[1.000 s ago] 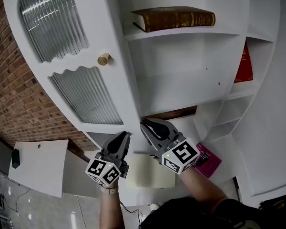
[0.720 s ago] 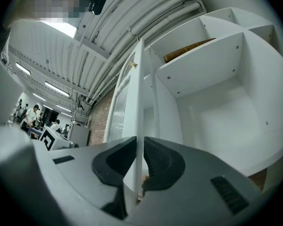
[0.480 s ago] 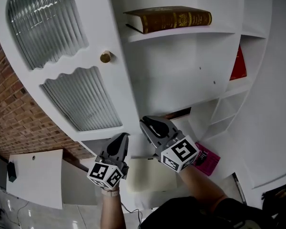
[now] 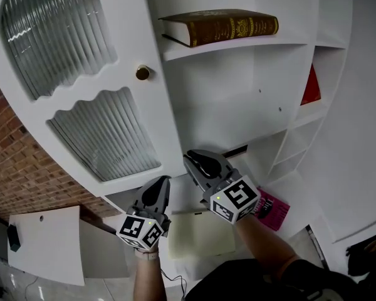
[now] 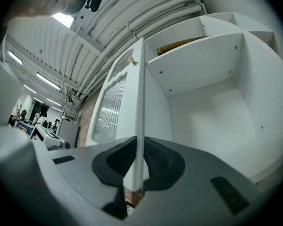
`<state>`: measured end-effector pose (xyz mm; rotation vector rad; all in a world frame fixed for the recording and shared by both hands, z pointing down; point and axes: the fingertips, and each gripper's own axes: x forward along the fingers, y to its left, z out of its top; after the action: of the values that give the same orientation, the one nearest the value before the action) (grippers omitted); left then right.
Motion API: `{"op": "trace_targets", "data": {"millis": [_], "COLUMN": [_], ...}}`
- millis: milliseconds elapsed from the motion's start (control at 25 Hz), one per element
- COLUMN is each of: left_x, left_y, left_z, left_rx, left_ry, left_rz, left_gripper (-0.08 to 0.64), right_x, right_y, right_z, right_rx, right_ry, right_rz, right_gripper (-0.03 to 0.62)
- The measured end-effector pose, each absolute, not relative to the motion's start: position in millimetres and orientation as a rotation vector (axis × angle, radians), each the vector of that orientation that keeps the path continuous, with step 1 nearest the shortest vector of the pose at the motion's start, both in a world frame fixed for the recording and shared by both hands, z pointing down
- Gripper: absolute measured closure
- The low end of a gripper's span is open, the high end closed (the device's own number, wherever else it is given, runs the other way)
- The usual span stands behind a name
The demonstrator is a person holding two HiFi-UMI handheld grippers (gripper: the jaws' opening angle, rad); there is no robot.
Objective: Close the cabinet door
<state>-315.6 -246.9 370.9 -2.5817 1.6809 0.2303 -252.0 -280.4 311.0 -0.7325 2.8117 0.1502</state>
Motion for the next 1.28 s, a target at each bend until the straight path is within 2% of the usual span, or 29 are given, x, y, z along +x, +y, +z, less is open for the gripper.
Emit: {"op": "trace_targets", "data": {"millis": [720, 1280], "left_x": [-308.3, -284.1], "left_y": [-256.2, -241.9], "left_z": [378.3, 400.3], "left_rx": [-2.566, -2.567], "left_ry": [1.645, 1.734], "left_rz": [0.165, 0.112], "left_gripper": [0.551, 0.551], "right_x": [-254.9, -216.7], "right_y": [-286.4, -269.3], "right_z": [312.1, 334.6], "right_rx": [-0.773, -0.77], "right_ry": [2.821, 2.837], "right_rz": [0.168, 0.083], "right_gripper": [0.535, 0.534]}}
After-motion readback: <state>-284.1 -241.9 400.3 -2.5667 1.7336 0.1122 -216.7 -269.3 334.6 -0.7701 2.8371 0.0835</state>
